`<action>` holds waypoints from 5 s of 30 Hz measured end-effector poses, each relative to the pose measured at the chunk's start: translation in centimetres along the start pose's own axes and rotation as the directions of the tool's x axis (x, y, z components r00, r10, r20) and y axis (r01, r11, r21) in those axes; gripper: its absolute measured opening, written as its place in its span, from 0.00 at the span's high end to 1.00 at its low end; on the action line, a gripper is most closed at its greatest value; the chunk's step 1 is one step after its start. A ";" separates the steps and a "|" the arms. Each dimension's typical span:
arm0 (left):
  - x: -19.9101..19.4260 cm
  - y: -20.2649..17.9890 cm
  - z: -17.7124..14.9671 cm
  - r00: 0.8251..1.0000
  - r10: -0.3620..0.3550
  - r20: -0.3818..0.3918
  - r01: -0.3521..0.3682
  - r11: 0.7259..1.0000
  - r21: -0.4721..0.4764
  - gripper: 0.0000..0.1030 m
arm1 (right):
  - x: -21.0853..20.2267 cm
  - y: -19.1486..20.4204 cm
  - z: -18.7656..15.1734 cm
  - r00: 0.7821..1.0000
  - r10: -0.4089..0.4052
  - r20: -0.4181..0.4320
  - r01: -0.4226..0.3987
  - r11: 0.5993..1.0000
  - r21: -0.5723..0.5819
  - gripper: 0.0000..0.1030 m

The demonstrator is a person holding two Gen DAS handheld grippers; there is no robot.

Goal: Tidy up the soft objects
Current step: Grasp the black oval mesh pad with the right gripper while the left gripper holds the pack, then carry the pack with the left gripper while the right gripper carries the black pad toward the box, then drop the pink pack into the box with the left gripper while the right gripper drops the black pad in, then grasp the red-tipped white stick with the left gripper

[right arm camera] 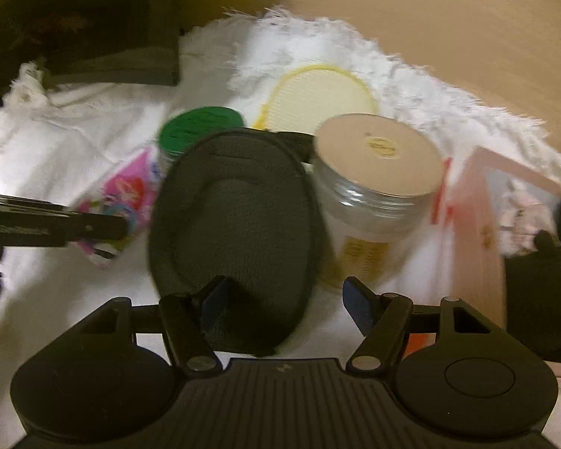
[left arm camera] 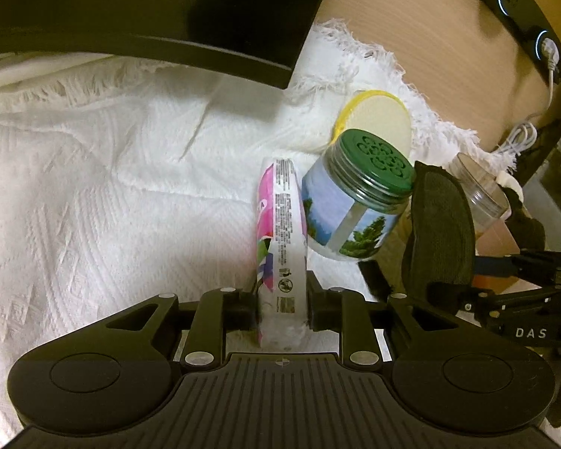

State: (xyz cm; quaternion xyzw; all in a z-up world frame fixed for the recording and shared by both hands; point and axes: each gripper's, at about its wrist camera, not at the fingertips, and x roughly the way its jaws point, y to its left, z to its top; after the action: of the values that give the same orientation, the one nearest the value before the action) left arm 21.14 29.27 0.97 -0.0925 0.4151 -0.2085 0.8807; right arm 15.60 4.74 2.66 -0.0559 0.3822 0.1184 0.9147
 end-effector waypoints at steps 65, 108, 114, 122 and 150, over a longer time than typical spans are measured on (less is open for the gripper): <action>-7.0 -6.0 6.6 0.980 0.021 0.197 -0.048 0.991 0.129 0.78 | -16.3 -5.2 8.3 0.946 -0.043 0.321 0.029 0.998 0.048 0.89; 7.9 -26.5 8.5 0.968 -0.251 -0.032 0.253 0.961 0.111 0.76 | -3.3 -23.6 -0.4 0.950 -0.312 0.019 0.286 0.892 0.350 0.88; 8.5 -26.8 8.3 0.960 -0.275 -0.058 0.280 0.952 0.123 0.76 | -6.3 -21.8 -0.7 0.932 -0.356 0.069 0.322 0.900 0.294 0.79; 10.3 -29.0 7.9 0.944 -0.314 -0.101 0.328 0.930 0.167 0.76 | -12.4 -19.0 -5.1 0.911 -0.389 0.139 0.334 0.892 0.304 0.66; -2.7 -13.9 2.1 0.971 0.127 0.200 -0.133 0.991 0.016 0.73 | -13.6 -13.1 -8.9 0.938 -0.322 0.132 0.286 0.929 0.233 0.52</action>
State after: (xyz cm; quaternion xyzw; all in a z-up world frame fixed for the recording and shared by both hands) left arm 17.17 18.00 8.80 -0.0727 0.3271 -0.1461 0.9308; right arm 3.64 -12.02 6.31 -0.0073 0.3010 -0.0619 0.9516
